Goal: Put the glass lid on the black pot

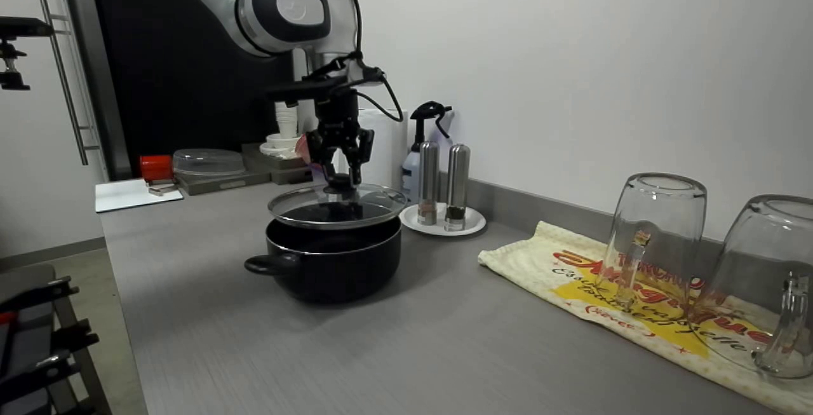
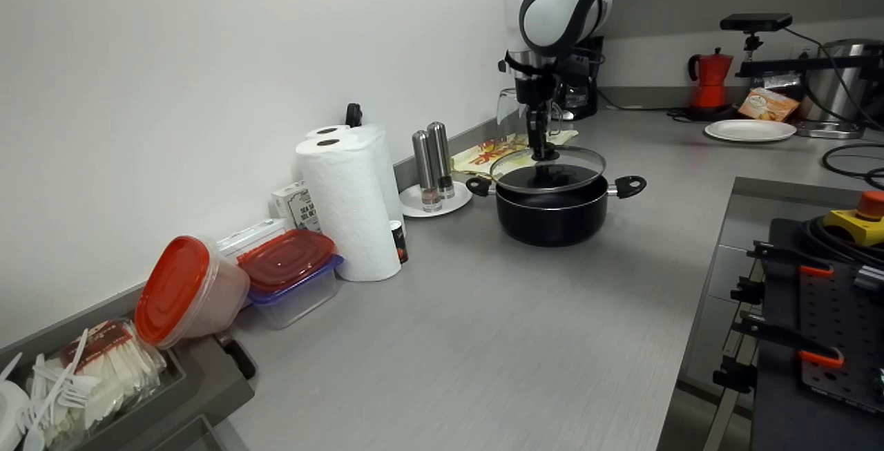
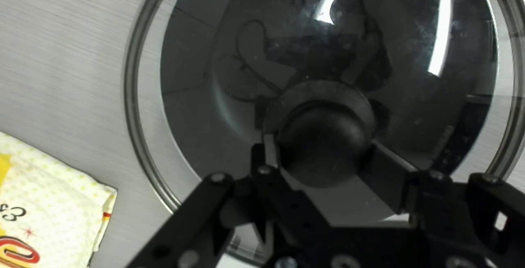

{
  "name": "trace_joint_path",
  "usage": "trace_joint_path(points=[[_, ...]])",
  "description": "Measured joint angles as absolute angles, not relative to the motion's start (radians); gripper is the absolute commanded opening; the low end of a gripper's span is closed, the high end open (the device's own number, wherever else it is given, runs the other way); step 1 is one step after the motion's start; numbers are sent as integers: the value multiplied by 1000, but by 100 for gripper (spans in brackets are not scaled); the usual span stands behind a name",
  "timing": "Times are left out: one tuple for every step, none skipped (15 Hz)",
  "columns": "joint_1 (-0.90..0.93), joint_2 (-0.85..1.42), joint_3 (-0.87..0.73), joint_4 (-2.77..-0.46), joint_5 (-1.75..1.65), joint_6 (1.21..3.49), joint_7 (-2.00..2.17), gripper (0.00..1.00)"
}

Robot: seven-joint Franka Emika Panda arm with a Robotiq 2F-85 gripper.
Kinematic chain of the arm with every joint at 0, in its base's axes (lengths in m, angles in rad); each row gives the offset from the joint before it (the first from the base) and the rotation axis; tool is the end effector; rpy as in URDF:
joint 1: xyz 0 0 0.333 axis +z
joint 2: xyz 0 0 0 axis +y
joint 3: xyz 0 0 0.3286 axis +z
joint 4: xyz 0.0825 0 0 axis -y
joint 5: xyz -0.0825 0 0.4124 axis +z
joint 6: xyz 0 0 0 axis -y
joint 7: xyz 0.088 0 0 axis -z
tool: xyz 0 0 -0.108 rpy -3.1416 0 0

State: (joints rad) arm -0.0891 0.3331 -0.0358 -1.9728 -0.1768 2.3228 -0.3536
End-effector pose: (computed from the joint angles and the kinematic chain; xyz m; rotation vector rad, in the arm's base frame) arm 0.6314 -0.0818 0.2951 2.9539 0.5233 -0.0264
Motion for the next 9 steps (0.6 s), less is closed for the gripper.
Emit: trace_joint_path(points=[[-89,335,-35,-1973,-177,2322,-354,26],[-89,338,-35,-1973,-177,2320,-354,26],[-89,339,-35,-1973,-177,2319,-354,26],[-90,341,-35,-1973,-177,2317,-354,26],[-90,342,-35,-1974,-177,2314,-354,26],[-91,342,-35,-1974,-177,2311,-354,26],[-93,342,-35,-1975,-177,2309,-354,26],[-94,342,-35,-1975,-177,2306,-354,26],[-96,342,-35,-1975,-177,2305,-354,26]])
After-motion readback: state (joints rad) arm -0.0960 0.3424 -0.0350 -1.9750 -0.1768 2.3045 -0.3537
